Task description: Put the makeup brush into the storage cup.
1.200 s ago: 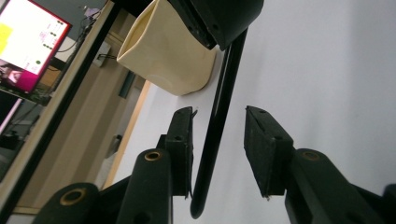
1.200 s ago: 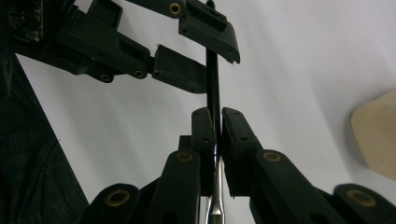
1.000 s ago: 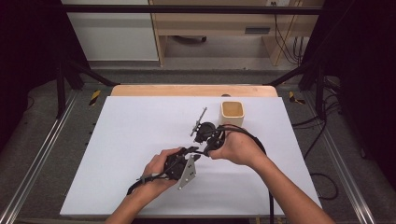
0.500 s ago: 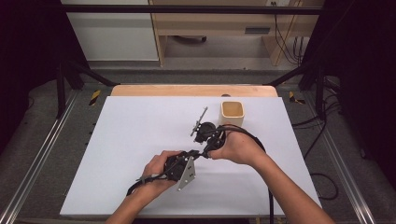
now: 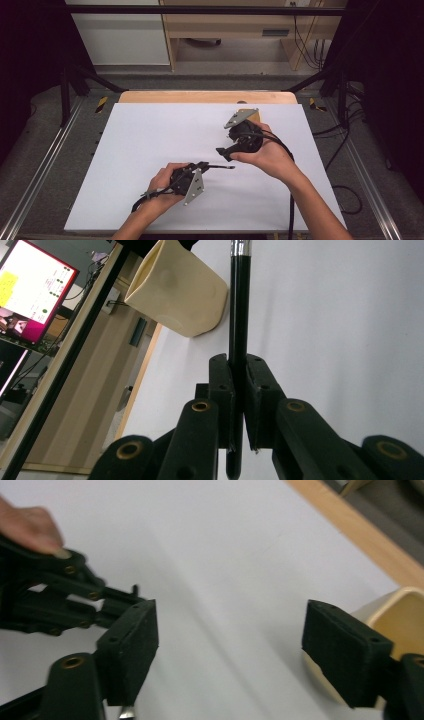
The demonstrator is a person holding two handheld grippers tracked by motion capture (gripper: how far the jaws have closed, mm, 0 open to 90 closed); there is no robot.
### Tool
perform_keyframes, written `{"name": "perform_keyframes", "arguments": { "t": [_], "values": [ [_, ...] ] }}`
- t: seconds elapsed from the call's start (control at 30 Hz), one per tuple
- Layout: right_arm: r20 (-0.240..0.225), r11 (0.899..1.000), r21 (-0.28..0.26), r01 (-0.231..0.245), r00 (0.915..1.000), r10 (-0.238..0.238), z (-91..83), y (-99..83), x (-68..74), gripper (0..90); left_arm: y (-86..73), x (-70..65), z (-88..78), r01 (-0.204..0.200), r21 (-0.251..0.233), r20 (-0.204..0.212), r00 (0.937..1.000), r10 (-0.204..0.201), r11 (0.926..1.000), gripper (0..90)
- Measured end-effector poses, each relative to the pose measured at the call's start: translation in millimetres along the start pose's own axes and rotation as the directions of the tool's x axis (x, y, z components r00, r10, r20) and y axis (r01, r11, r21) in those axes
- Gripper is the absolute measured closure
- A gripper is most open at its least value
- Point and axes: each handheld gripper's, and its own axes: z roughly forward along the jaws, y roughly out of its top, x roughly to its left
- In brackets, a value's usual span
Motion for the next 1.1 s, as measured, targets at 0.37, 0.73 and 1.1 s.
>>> {"name": "perform_keyframes", "arguments": {
  "t": [0.37,0.73,1.1],
  "values": [
    [0.135,0.979,-0.2,-0.027,0.9893,0.055,-26.4,-27.2,-12.5,5.9,-11.4,12.3,-29.5,0.091,-0.024,-0.053,0.9943,-0.093,0.9955,83.7],
    [0.175,0.931,-0.364,0.013,0.983,0.055,-34.2,-57.8,7.1,7.2,-24.0,39.9,-60.2,0.332,-0.126,-0.074,0.9364,-0.343,0.9347,83.7],
    [0.152,0.926,-0.377,0.011,0.9872,0.05,-19.1,-65.9,29.5,5.4,-31.8,56.3,-64.0,0.446,-0.181,-0.075,0.8822,-0.465,0.8764,83.7]
  ]
}}
